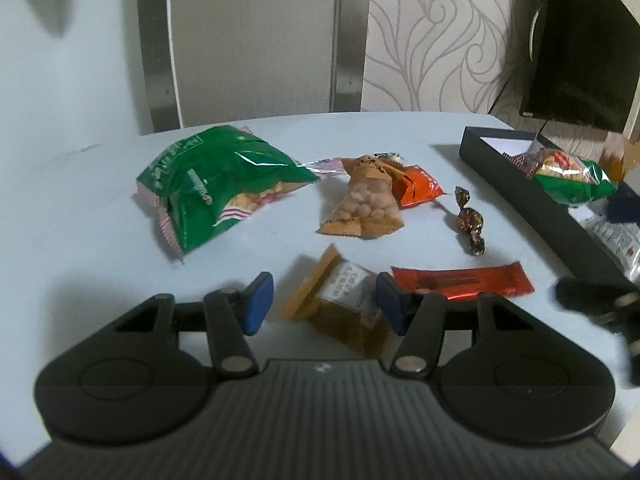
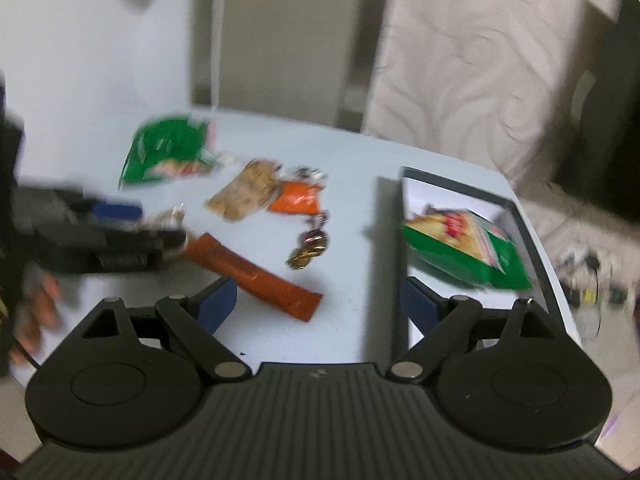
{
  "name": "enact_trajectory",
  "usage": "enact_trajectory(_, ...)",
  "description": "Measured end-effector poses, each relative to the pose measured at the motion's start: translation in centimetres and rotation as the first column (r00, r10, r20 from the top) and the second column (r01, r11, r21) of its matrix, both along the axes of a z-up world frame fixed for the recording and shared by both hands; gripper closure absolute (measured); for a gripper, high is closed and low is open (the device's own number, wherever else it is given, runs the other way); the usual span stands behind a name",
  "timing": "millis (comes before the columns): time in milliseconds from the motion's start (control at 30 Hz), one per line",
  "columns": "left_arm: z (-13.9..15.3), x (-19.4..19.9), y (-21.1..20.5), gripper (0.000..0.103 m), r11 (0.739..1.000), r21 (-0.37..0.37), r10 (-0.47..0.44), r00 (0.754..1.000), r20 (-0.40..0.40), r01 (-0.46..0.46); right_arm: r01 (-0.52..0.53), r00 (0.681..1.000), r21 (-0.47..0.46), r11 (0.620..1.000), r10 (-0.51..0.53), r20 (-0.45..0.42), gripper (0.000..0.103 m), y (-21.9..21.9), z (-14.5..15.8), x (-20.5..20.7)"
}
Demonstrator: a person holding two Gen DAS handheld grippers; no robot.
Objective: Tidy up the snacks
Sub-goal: 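Return both tools to the table toward the tan cake packet and red-orange bar, then grasp the tan cake packet with the left tool while the right tool grasps the red-orange bar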
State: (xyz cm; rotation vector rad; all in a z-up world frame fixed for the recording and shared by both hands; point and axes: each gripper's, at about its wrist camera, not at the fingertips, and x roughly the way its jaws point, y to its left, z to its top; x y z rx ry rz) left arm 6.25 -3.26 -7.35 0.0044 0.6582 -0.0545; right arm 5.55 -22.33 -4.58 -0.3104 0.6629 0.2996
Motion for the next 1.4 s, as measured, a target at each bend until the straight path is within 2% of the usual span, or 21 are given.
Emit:
enact_trajectory(100,-0.2,-0.1,-0.2,0.042,1.0,0.028,-0.011,1.0,-0.006,0.011,-0.101,0.995,-0.099,0.99,0.1,-0.01,0.012,2.5,-1.7,1.1)
enact_trajectory(167,-0.2,-0.1,-0.3,0.042,0.999,0.047,-0.021,1.0,-0.004,0.021,-0.16,0.987,-0.12,0.98,0.157,-0.037,0.013,3.8,-2.6,1.9)
enact_trajectory(300,-0.2,0.2,-0.4,0.041,0.998,0.063,-0.026,1.0,-0.004,0.026,-0.244,0.969,-0.154,0.957,0.234,-0.083,0.026,5.8,-4.0,3.4)
enact_trajectory(367,-0.2,0.3,-0.4,0.041,0.997,0.069,-0.03,1.0,-0.003,0.031,-0.267,0.961,-0.164,0.949,0.252,-0.111,0.029,6.3,-4.6,4.3)
enact_trajectory(600,-0.6,1.2,-0.4,0.04,0.996,0.056,-0.062,0.998,-0.011,0.062,-0.188,0.961,0.017,0.982,0.188,-0.205,0.036,4.8,-5.0,6.4)
enact_trajectory(767,-1.1,1.7,-0.8,0.042,0.996,0.04,-0.074,0.997,-0.036,0.075,-0.148,0.965,0.046,0.988,0.155,-0.213,0.038,4.2,-5.0,5.7)
enact_trajectory(833,-1.4,1.7,-0.9,0.042,0.996,0.04,-0.077,0.996,-0.048,0.079,-0.14,0.967,0.047,0.989,0.147,-0.207,0.034,4.1,-5.1,5.6)
enact_trajectory(900,-1.6,1.5,-0.9,0.042,0.996,0.043,-0.076,0.996,-0.046,0.078,-0.146,0.972,0.009,0.989,0.145,-0.185,0.015,4.2,-5.3,5.5)
enact_trajectory(967,-1.5,1.5,-0.8,0.042,0.996,0.037,-0.076,0.996,-0.049,0.078,-0.143,0.971,-0.002,0.99,0.14,-0.195,0.006,4.1,-5.4,5.8)
enact_trajectory(1100,-1.4,1.6,-0.5,0.042,0.997,0.014,-0.075,0.995,-0.06,0.076,-0.166,0.973,-0.04,0.985,0.157,-0.169,0.001,4.5,-5.5,5.8)
enact_trajectory(1233,-1.3,1.9,-0.5,0.042,0.997,0.02,-0.074,0.995,-0.061,0.076,-0.199,0.975,-0.094,0.975,0.187,-0.12,0.0,5.5,-5.5,5.2)
enact_trajectory(1400,-1.4,2.0,-0.4,0.042,0.997,0.019,-0.077,0.995,-0.056,0.078,-0.174,0.98,-0.075,0.982,0.165,-0.113,0.001,5.6,-5.6,5.0)
